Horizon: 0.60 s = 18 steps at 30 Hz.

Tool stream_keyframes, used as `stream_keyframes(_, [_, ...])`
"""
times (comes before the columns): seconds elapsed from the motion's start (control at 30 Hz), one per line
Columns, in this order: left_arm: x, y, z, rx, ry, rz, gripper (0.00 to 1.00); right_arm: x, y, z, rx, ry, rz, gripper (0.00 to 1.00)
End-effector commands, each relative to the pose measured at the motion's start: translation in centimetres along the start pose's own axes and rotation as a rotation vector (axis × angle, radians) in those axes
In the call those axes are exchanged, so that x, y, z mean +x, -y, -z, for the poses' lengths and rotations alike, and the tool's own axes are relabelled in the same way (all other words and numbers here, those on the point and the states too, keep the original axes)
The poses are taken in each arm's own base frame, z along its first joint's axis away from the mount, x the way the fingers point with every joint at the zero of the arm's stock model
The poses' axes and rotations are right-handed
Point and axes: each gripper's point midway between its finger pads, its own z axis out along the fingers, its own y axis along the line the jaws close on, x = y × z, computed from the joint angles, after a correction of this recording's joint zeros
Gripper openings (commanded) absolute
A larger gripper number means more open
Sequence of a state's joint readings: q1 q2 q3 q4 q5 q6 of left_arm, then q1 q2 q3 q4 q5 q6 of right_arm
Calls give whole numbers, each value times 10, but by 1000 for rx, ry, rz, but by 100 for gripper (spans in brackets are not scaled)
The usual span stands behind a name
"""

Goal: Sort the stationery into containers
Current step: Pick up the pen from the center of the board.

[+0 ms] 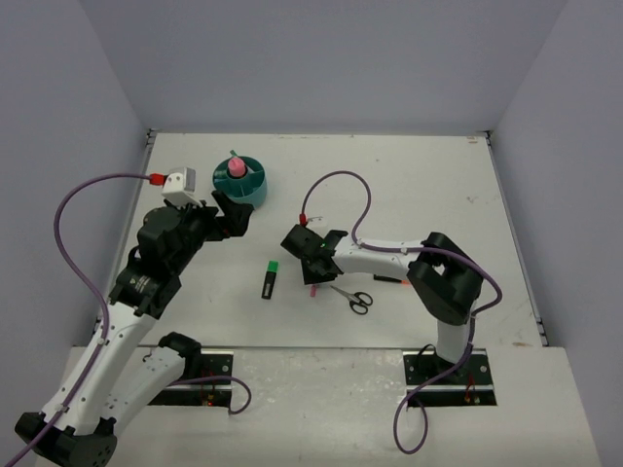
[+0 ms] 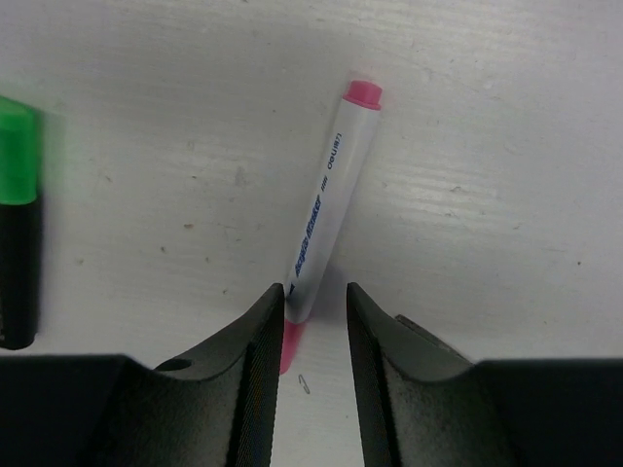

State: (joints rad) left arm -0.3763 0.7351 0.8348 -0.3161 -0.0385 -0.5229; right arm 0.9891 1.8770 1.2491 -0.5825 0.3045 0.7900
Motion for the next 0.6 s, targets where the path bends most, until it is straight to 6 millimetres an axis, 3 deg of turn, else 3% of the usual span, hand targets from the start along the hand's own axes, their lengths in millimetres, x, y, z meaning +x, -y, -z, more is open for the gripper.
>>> stream_keyframes(0.0, [-2, 4, 1, 28, 15, -15, 100, -4, -10, -10, 6, 15, -32, 31])
stream_keyframes(0.17, [3, 5, -2, 36, 1, -17, 100, 7, -3, -20, 39, -13, -30, 19])
stream_keyframes(0.37, [23, 17, -14, 121, -73, -3, 100, 21, -1, -29, 26, -49, -18, 1])
stream_keyframes(0.43, [30, 23, -16, 165, -102, -1, 100, 17, 1, -23, 22, -31, -13, 0])
stream_keyframes(0.57, [43, 47, -19, 323, -146, 23, 100, -8, 5, 19, -38, 83, 1, 0])
